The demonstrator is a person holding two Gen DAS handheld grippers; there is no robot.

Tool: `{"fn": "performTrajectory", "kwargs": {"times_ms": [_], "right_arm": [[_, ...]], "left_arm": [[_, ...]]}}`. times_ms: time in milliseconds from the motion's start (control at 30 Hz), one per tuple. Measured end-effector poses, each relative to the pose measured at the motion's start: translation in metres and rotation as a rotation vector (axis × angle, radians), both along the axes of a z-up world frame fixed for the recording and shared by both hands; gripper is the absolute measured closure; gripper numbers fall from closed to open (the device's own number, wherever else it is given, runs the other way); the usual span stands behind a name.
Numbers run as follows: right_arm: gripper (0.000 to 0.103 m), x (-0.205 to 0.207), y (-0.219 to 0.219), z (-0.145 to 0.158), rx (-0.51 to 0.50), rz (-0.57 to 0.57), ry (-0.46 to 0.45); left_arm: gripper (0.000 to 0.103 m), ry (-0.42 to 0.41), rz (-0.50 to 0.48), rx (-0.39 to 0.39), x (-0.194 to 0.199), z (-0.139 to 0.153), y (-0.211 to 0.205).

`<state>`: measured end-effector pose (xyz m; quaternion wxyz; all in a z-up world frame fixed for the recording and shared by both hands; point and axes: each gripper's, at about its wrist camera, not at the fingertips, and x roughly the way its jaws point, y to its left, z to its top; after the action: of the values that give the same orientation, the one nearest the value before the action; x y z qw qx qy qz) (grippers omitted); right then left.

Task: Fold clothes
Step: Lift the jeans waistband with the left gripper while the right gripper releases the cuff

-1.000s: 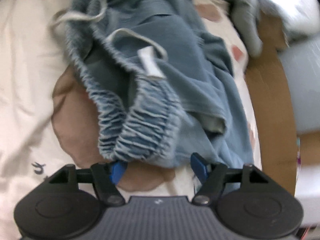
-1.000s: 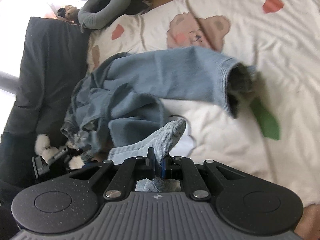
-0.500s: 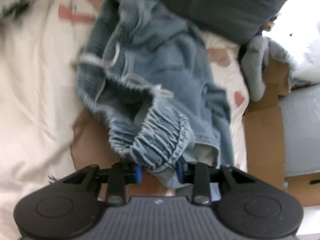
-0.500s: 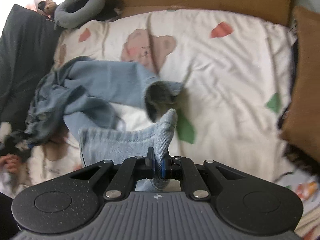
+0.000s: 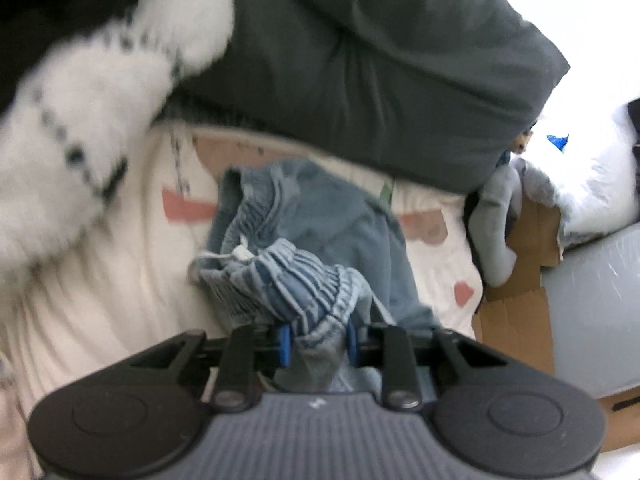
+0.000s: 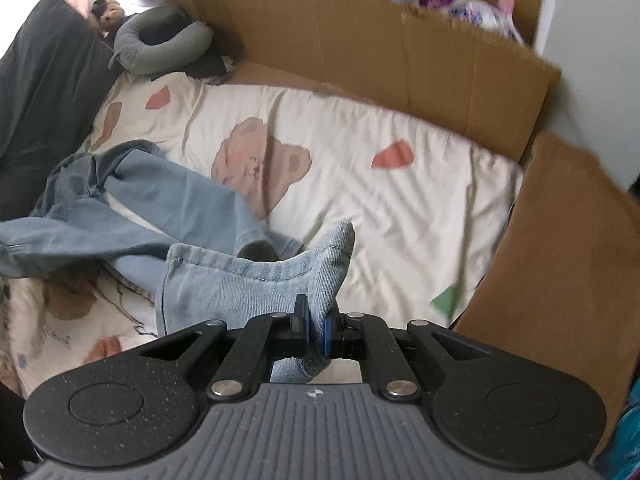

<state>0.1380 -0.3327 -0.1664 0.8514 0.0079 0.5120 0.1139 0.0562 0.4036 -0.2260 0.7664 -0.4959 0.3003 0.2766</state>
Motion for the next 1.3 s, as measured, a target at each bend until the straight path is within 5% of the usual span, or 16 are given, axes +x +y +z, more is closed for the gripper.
{"fn": "performTrajectory", "kwargs": {"times_ms": [600,767,1100,1200,1300], "right_arm": [[0.098,-0.013,-0.036,0.042,-0.263,0.092,-0.119],[0.098,-0.024,-0.047,0.027,-0.323,0.102,-0.093],[0.092,-0.078,-0.065,-0.026,-0.270,0.047,0.050],[0.080,-0.096,-0.079,-0.036,-0.211,-0.038,0.085],[0.080,-0.111,-0.095,-0.045,-0.211,-0.111,0.107]], "left_arm": [[0.078,0.021,0.061,0.082,-0.040,0.033,0.027],[0.078,0.054,0.047,0.101,-0.040,0.032,0.026],[0.078,0.123,-0.028,0.077,-0.051,0.010,0.002],[0.078,0.145,-0.053,0.084,-0.052,0.007,-0.003],[0.078,0.159,-0.065,0.084,-0.054,0.004,-0.006]]}}
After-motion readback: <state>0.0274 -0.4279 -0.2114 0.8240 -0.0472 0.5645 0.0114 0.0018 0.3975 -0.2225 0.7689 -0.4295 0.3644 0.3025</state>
